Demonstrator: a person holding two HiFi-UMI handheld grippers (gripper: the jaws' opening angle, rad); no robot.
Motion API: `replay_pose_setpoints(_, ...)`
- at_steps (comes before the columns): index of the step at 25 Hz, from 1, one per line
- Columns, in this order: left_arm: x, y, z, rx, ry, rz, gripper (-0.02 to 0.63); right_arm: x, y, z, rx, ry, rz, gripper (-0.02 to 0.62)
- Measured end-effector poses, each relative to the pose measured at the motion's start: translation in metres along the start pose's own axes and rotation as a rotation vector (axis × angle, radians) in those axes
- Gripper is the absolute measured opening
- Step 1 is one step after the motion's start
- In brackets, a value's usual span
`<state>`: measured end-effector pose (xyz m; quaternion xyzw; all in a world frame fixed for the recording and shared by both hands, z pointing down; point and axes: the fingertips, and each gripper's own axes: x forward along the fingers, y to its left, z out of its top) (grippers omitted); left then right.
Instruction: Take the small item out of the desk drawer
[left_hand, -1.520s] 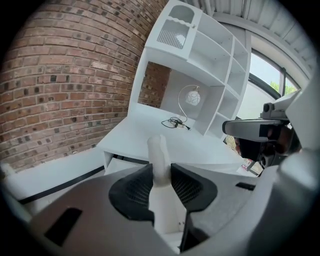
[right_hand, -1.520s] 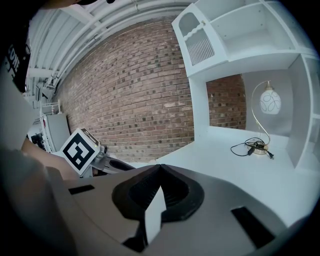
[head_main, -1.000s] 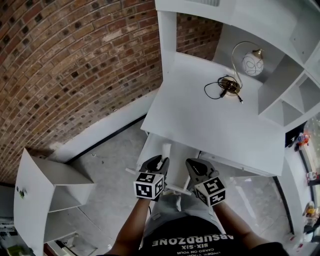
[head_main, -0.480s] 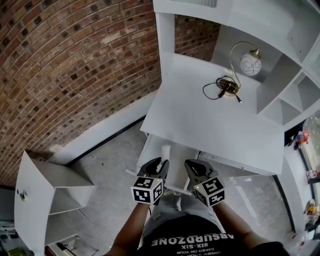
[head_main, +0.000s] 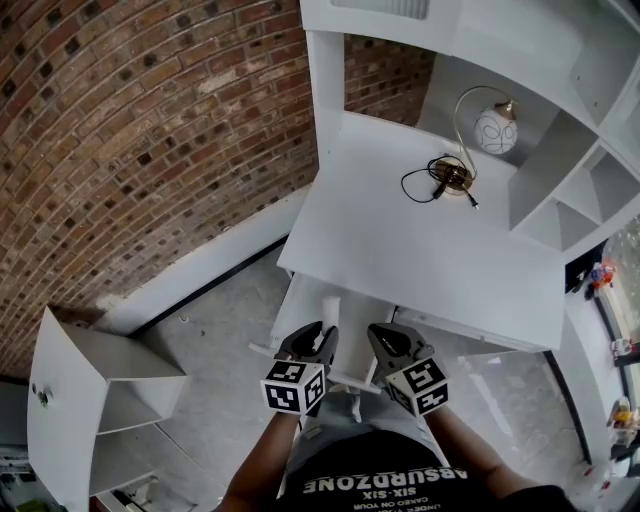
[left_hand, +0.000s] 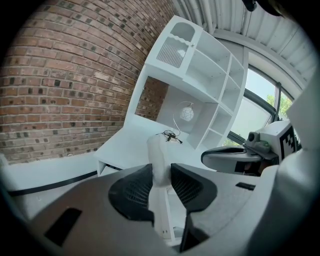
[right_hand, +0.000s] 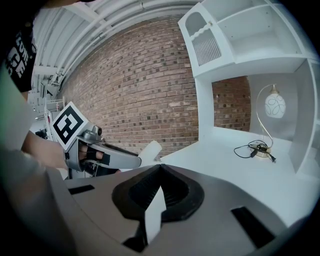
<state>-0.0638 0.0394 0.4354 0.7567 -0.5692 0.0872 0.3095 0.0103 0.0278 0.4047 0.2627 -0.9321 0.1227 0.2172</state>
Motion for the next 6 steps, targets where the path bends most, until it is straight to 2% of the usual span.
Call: replay_pose_setpoints(6,0.0,0.0004,-0.0054,-0.01,0.009,-0.001,0.115,0.0006,0.0028,-0.0021,-0.002,0.0,0.007,-0.002)
